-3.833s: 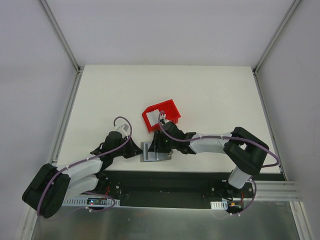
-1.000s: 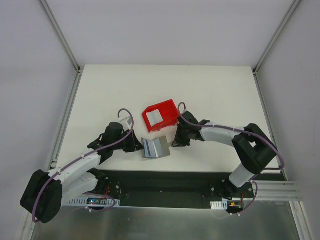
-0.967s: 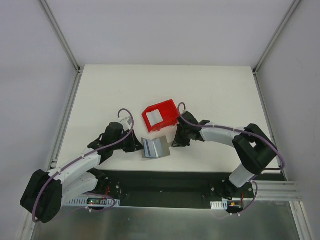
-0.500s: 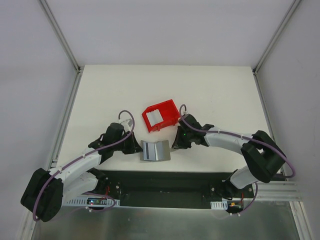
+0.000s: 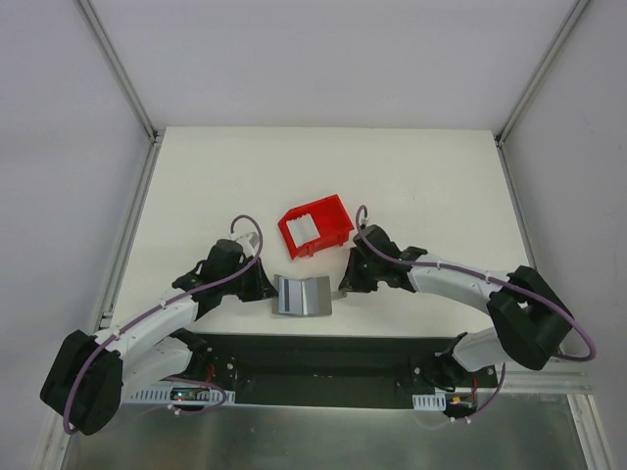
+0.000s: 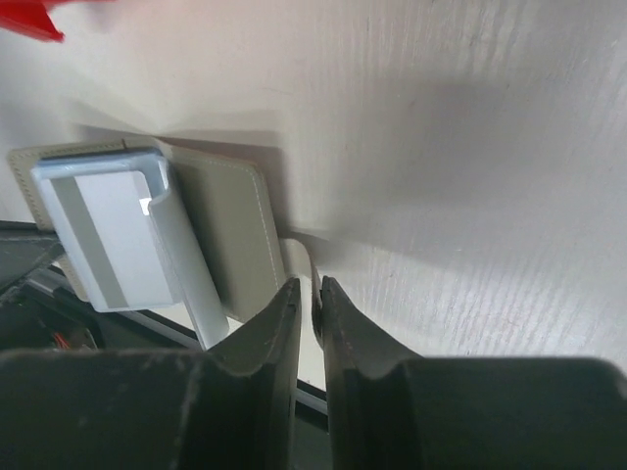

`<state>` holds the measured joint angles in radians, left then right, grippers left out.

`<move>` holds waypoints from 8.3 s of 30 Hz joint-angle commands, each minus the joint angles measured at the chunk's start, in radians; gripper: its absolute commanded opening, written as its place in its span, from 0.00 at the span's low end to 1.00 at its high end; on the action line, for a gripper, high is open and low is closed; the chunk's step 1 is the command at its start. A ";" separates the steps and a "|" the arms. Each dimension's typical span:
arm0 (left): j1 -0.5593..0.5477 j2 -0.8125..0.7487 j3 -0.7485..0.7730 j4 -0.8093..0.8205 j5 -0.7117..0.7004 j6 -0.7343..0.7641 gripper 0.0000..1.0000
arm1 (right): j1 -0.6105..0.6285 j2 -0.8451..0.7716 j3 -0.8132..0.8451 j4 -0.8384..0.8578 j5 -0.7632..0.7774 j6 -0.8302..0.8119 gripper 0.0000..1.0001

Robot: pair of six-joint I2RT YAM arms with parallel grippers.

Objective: Put the credit cards into the card holder

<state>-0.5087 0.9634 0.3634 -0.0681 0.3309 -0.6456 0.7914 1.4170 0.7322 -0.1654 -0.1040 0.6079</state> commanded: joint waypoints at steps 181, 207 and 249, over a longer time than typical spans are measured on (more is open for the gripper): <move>0.002 -0.029 0.032 0.057 0.049 -0.069 0.00 | 0.275 0.062 0.292 0.099 0.265 -0.039 0.00; 0.001 -0.032 0.019 0.060 0.043 -0.058 0.00 | 0.350 0.204 0.368 0.099 0.303 -0.036 0.00; 0.001 0.086 -0.089 0.168 -0.013 -0.034 0.00 | 0.237 0.129 0.033 0.387 0.074 0.092 0.00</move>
<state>-0.5087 1.0256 0.3008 0.0402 0.3309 -0.6876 1.0565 1.5734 0.8249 -0.0048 0.1116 0.6216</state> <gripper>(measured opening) 0.008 0.009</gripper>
